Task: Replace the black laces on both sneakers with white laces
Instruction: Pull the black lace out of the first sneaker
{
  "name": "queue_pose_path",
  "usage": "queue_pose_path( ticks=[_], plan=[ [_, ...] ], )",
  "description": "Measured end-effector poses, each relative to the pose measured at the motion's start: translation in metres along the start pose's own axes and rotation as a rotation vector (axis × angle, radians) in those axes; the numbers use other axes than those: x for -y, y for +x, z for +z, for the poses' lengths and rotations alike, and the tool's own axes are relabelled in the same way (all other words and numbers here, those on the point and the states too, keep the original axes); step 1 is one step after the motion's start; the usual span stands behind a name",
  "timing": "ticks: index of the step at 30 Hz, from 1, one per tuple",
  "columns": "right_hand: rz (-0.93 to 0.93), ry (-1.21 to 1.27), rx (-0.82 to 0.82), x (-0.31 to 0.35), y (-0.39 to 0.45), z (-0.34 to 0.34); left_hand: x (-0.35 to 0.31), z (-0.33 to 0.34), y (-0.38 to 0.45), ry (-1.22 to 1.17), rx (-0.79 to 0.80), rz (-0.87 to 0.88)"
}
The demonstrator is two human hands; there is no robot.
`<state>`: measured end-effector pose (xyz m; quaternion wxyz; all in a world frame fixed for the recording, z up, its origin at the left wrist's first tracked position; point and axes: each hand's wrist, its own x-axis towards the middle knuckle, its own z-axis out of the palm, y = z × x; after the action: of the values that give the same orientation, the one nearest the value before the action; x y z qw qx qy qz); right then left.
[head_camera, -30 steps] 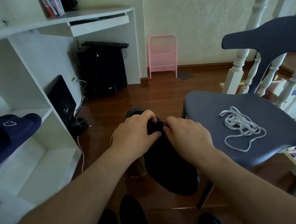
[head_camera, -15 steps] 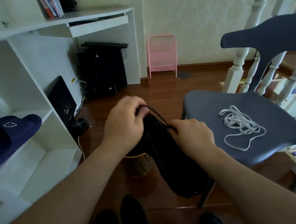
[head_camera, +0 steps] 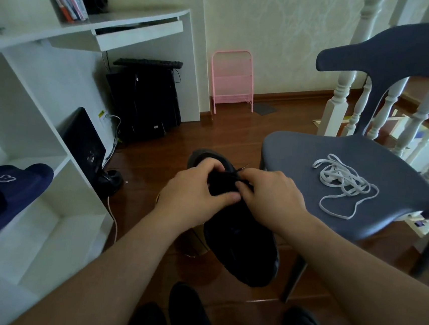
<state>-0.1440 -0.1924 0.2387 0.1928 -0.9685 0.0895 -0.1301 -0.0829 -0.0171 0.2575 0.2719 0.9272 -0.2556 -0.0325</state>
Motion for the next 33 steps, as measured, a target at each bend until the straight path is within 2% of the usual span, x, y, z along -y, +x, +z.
queue_pose_path(
  ticks=[3,7,12,15,19,22,25,30,33],
  plan=[
    [-0.002,0.0,0.009,0.007,-0.004,-0.004,-0.002,0.004,0.001,0.189,-0.083,0.032],
    [-0.006,0.009,0.016,0.009,-0.005,-0.003,-0.004,0.006,0.0,0.204,-0.203,0.043],
    [0.057,0.003,0.028,0.0,-0.002,0.001,-0.006,0.002,0.001,0.217,-0.208,0.073],
    [0.064,0.036,0.012,-0.007,0.0,0.006,-0.004,-0.001,0.0,0.092,-0.183,0.134],
    [0.037,0.127,-0.068,-0.011,0.002,0.007,-0.002,-0.003,-0.002,-0.12,-0.331,0.157],
    [0.086,0.232,-0.1,-0.007,0.004,0.01,-0.005,0.0,-0.008,-0.037,-0.253,0.311],
    [0.176,0.241,-0.064,-0.02,0.01,0.011,-0.014,0.007,-0.015,0.059,-0.182,0.426],
    [0.152,0.22,-0.041,-0.037,0.01,0.011,-0.007,0.005,-0.009,-0.3,-0.277,0.33],
    [0.163,0.206,-0.055,-0.041,0.009,0.012,-0.007,-0.007,-0.007,-0.754,-0.446,0.201]
  ],
)
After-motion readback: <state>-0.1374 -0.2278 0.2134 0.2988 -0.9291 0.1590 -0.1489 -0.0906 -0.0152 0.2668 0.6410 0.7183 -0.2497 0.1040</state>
